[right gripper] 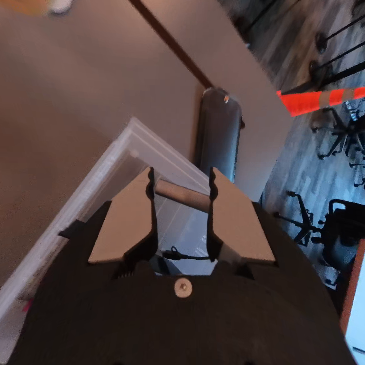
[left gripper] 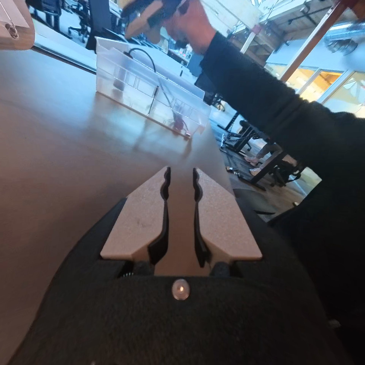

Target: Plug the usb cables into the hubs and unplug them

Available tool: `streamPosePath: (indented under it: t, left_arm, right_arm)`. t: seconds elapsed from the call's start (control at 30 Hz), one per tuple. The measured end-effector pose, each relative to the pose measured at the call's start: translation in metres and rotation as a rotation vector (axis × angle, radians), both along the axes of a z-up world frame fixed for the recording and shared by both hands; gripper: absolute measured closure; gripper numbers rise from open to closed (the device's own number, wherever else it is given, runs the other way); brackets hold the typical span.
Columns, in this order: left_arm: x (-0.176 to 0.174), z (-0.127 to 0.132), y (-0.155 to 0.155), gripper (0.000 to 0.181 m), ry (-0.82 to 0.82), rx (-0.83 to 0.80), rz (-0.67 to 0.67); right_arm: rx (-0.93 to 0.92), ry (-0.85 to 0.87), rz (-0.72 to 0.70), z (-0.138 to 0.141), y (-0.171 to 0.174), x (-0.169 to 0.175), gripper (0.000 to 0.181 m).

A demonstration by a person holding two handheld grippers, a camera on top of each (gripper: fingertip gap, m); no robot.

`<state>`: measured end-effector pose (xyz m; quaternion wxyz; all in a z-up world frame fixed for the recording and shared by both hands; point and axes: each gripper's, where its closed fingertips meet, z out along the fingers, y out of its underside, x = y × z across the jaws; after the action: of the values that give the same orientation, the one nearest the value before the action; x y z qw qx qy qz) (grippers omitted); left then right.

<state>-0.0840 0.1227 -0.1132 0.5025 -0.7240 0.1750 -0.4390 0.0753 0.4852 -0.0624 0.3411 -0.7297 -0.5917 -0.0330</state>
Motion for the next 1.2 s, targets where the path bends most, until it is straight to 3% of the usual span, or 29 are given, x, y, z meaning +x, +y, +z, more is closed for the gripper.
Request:
streamPosePath:
  t: [0.1,0.17,0.3,0.43,0.63,0.73,0.8,0.97,1.1,1.2]
  left_arm:
    - [0.002,-0.005,0.003,0.159,0.048,-0.010,0.002]
    - [0.003,-0.007,0.003,0.158,0.060,-0.015,-0.002]
    - [0.001,-0.007,0.004,0.158,0.097,0.009,0.019]
    - [-0.004,-0.006,0.006,0.157,0.156,0.062,0.058]
    - [-0.024,-0.001,0.009,0.149,0.179,0.115,0.161]
    - [-0.029,-0.006,0.014,0.150,0.285,0.126,0.210]
    - [-0.028,-0.010,0.017,0.156,0.361,0.145,0.226]
    - [-0.025,-0.022,0.020,0.151,0.409,0.114,0.217]
    - [-0.022,-0.009,0.009,0.155,0.472,0.207,0.259]
    - [-0.004,0.009,-0.003,0.155,0.410,0.235,0.269]
  right_arm:
    - [0.038,0.059,-0.050,0.024,-0.017,-0.016,0.125]
    - [-0.003,0.144,-0.022,0.034,-0.048,-0.040,0.126]
    - [-0.209,0.401,0.234,0.043,-0.161,-0.116,0.126]
    - [-0.331,0.667,0.472,0.028,-0.257,-0.180,0.138]
    - [-0.336,0.744,0.452,-0.051,-0.262,-0.237,0.131]
    - [-0.304,0.617,0.508,-0.082,-0.268,-0.243,0.128]
    - [-0.244,0.545,0.520,-0.099,-0.270,-0.241,0.140]
    - [-0.255,0.439,0.537,-0.114,-0.276,-0.244,0.122]
    - [-0.287,0.410,0.534,-0.119,-0.277,-0.244,0.121]
    - [-0.280,0.416,0.544,-0.118,-0.278,-0.243,0.122]
